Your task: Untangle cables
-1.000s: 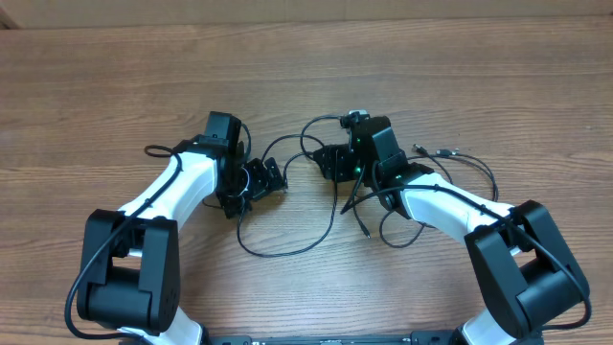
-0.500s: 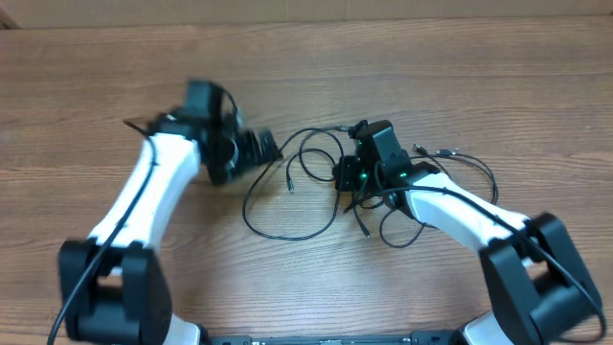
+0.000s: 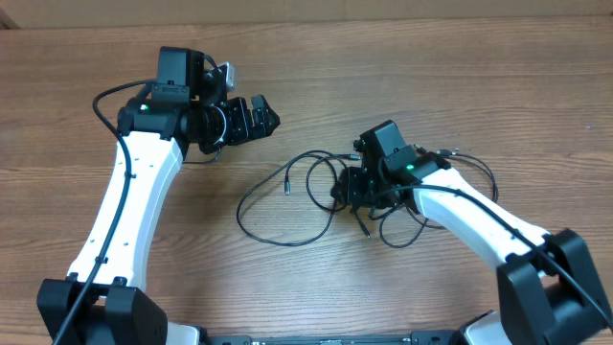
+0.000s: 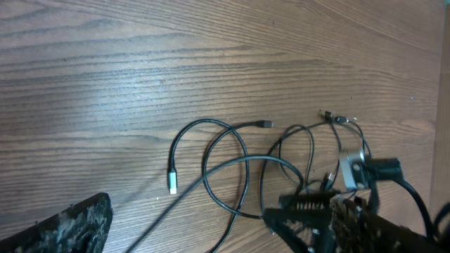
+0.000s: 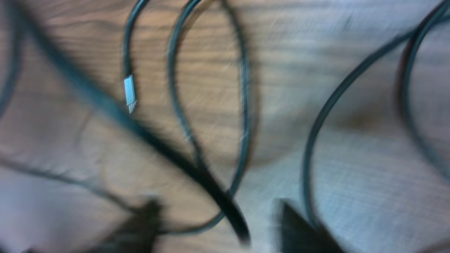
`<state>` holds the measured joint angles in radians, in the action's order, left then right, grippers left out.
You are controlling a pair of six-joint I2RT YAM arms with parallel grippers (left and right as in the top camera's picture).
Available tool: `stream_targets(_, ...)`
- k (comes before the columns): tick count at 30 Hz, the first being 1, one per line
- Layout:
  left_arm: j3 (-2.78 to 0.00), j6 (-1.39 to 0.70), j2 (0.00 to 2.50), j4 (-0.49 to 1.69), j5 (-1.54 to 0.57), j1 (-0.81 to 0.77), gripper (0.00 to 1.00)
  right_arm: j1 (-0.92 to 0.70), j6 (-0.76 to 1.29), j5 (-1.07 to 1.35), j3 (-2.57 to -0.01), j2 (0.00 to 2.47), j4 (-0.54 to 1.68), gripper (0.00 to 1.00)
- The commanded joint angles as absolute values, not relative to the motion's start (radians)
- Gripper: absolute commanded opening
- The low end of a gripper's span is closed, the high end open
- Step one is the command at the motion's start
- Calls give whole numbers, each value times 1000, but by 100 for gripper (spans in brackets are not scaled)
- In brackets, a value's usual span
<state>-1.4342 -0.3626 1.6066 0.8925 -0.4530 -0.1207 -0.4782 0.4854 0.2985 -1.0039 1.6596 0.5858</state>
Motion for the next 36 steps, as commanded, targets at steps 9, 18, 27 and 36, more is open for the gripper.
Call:
stream_targets(9,-1434,-344,1615,905,-461,-125,100,-479,324,226,-994,1822,395,83)
stream_targets(18,-1434,-344,1615,905,-461,-125,100,-498,336,266,-994,1848,348,59)
stream_targets(27,-1434,-344,1615,905,-461,-125,99,-520,372,237,-994,1880,293,63)
stream_targets(36,-1434,-344,1615,905,-461,-125,100,-479,384,391,-1025,1935,282,4)
